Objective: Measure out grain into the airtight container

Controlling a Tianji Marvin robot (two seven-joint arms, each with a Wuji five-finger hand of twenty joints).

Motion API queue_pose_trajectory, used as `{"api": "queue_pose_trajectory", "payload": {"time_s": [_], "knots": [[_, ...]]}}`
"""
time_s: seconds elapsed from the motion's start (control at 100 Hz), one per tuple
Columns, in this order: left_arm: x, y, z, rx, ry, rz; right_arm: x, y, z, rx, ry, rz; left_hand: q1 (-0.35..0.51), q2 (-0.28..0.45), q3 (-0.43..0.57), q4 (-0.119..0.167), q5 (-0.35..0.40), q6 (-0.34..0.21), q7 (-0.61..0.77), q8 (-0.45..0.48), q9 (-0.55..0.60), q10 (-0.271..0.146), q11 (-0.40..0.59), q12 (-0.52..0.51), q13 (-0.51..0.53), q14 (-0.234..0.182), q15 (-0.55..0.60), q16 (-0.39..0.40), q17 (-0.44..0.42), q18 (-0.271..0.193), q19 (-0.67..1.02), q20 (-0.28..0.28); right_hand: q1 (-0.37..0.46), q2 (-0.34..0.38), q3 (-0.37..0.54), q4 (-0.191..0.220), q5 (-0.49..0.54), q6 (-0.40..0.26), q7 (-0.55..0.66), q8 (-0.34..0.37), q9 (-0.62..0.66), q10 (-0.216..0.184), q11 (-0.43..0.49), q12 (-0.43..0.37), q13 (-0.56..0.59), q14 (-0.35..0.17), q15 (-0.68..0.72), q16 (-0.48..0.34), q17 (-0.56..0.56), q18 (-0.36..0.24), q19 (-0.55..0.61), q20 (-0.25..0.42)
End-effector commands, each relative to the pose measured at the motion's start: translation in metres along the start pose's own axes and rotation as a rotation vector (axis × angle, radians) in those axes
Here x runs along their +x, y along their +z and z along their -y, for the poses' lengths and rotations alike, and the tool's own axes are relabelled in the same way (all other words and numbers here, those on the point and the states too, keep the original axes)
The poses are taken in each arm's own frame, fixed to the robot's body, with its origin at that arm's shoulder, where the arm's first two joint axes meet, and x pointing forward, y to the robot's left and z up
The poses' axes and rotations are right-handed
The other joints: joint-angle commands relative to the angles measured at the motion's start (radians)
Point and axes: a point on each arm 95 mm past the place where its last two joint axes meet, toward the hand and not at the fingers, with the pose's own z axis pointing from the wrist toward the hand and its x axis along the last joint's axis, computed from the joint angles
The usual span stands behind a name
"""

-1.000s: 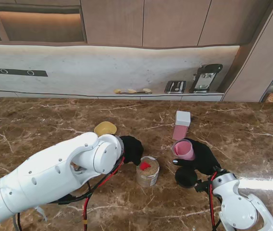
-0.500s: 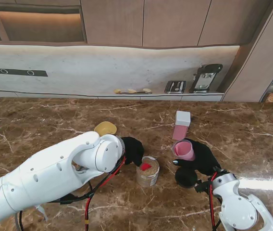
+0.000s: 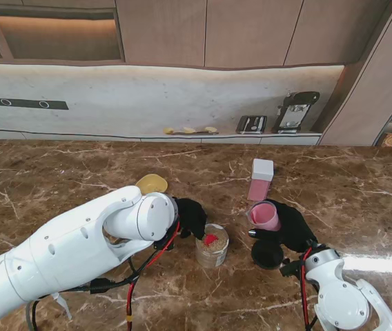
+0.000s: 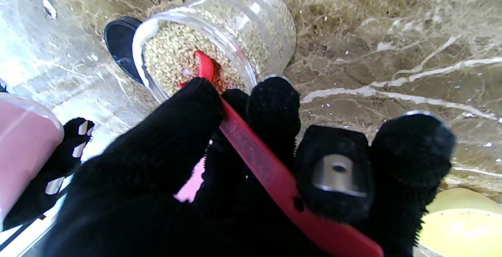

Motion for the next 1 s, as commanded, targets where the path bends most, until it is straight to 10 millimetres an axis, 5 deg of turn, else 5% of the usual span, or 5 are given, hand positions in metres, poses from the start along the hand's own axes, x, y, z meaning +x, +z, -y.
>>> {"api": "queue_pose_trajectory", "payload": {"time_s": [0.0, 0.99], "knots": [[-0.003, 0.003, -0.004, -0.009, -0.012, 0.011, -0.004, -0.004, 0.006, 0.018, 0.011, 0.016, 0.058, 0.037, -0.002, 0.001, 0.006, -0.073, 0.092, 0.016, 0.083, -0.017, 0.0, 0.004, 0.031, -0.043, 0.111, -0.004, 0.015, 0.009, 0.076, -0.001, 0.091, 0.141, 0.144, -0.043, 0.061, -0.123, 0.089, 0.004, 0.018, -0.066, 0.047, -0.009, -0.001, -0.059, 0.003, -0.005, -0.008, -0.016, -0.008, -0.008], [-0.02, 0.013, -0.017, -0.051, -0.18, -0.005, -0.005, -0.003, 0.015, 0.046, 0.02, 0.032, 0.09, 0.083, -0.087, 0.013, -0.017, -0.108, 0.08, 0.066, 0.052, -0.026, 0.02, 0.027, 0.031, -0.041, 0.109, -0.003, -0.027, 0.016, 0.089, 0.021, 0.093, 0.142, 0.143, -0.042, 0.061, -0.125, 0.089, 0.004, 0.015, -0.068, 0.044, -0.012, -0.002, -0.06, -0.005, -0.008, -0.015, -0.014, -0.026, -0.012]]}}
